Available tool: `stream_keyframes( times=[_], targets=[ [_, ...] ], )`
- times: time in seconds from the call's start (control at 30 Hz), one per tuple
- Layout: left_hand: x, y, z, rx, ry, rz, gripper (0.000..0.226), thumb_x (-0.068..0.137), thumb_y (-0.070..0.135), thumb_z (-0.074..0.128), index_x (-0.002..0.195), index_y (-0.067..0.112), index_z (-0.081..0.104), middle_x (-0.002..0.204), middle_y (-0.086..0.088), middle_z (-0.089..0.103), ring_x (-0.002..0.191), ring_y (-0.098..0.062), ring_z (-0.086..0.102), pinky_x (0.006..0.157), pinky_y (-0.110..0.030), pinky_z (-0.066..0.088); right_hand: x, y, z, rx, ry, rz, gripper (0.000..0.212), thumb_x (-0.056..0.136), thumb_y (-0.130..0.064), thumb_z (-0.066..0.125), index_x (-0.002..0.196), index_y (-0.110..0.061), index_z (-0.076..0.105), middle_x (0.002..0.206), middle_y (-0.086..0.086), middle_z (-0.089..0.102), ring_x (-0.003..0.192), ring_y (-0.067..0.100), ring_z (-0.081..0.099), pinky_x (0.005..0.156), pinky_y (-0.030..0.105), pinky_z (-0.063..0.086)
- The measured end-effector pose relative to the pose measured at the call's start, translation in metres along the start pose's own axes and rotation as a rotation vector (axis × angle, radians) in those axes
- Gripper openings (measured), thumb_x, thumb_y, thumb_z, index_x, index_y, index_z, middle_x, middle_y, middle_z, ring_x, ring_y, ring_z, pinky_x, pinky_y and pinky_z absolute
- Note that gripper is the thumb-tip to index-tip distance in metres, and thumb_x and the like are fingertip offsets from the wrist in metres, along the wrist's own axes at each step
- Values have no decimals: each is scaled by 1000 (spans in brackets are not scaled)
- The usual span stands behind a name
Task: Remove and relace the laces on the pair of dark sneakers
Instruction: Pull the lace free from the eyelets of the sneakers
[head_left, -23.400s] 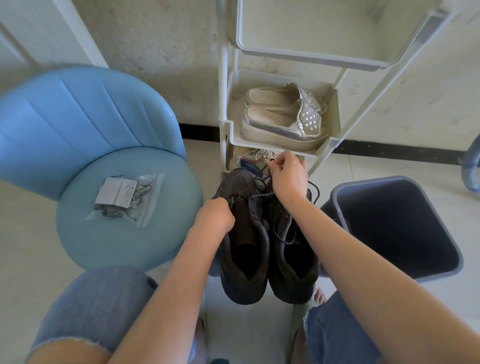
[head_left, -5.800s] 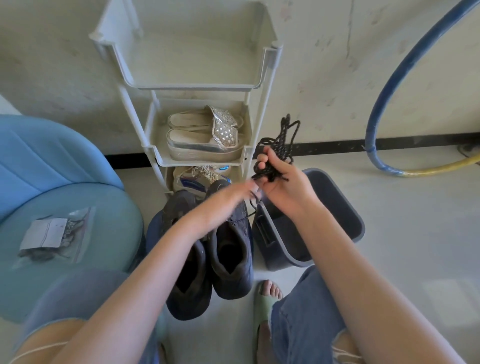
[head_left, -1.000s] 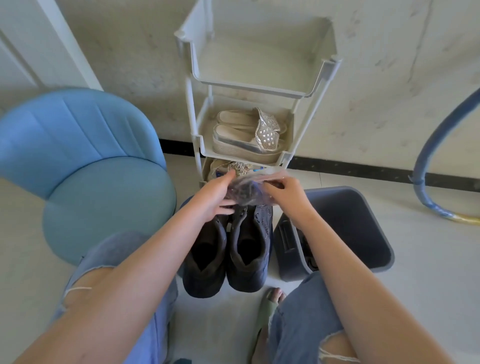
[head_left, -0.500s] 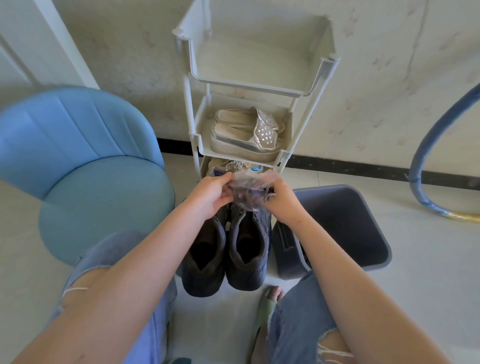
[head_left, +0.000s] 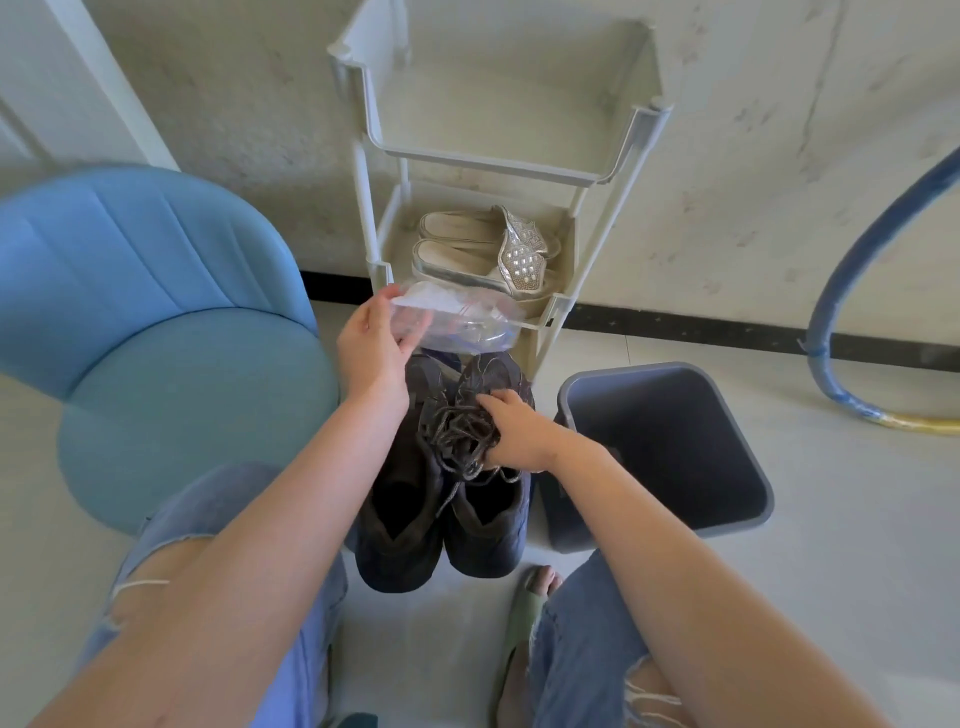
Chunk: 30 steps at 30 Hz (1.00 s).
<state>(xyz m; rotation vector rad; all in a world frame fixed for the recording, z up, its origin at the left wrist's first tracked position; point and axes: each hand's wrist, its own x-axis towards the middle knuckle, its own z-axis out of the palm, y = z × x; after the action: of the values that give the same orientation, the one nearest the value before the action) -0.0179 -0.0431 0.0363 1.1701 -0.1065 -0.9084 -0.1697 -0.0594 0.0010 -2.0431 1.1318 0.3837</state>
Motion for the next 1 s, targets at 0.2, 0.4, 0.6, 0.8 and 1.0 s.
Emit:
stream_keyframes(
  times=[0.2,0.4,0.6,0.8,1.0],
  targets=[
    [-1,-17,-1,120,-203,-153,18,99,9,46,92,7,63,120,-15,60,88,-16,68,76,-25,58,-7,7,-19,296,-13,-25,102,66,-20,65,153,-23,11,156,3,21,125,27,48,106,41,41],
    [-5,-22,2,267,-332,-178,18,93,2,54,102,15,63,127,-12,58,104,-22,63,70,-21,57,-32,6,-45,814,127,-171,37,92,-25,61,127,-18,49,112,-15,59,89,-17,57,75,0,40],
    [-12,-46,0,976,-557,-11,56,88,20,66,138,17,41,120,2,50,110,-19,54,97,-36,47,-20,28,-41,780,711,216,24,99,-15,46,103,-5,67,90,4,69,78,19,64,76,33,55],
    [-30,-59,15,1334,-680,406,24,91,13,56,113,16,65,114,-2,66,104,-20,60,89,-34,46,-32,59,-38,514,639,477,21,93,-21,48,86,-8,62,78,5,64,66,19,61,65,33,55],
    [-36,-71,25,1836,-696,301,24,94,27,52,114,23,65,120,-3,63,116,-26,51,96,-39,41,-64,96,-43,320,695,728,26,97,-21,42,111,-7,57,98,9,62,78,24,51,69,29,37]
  ],
)
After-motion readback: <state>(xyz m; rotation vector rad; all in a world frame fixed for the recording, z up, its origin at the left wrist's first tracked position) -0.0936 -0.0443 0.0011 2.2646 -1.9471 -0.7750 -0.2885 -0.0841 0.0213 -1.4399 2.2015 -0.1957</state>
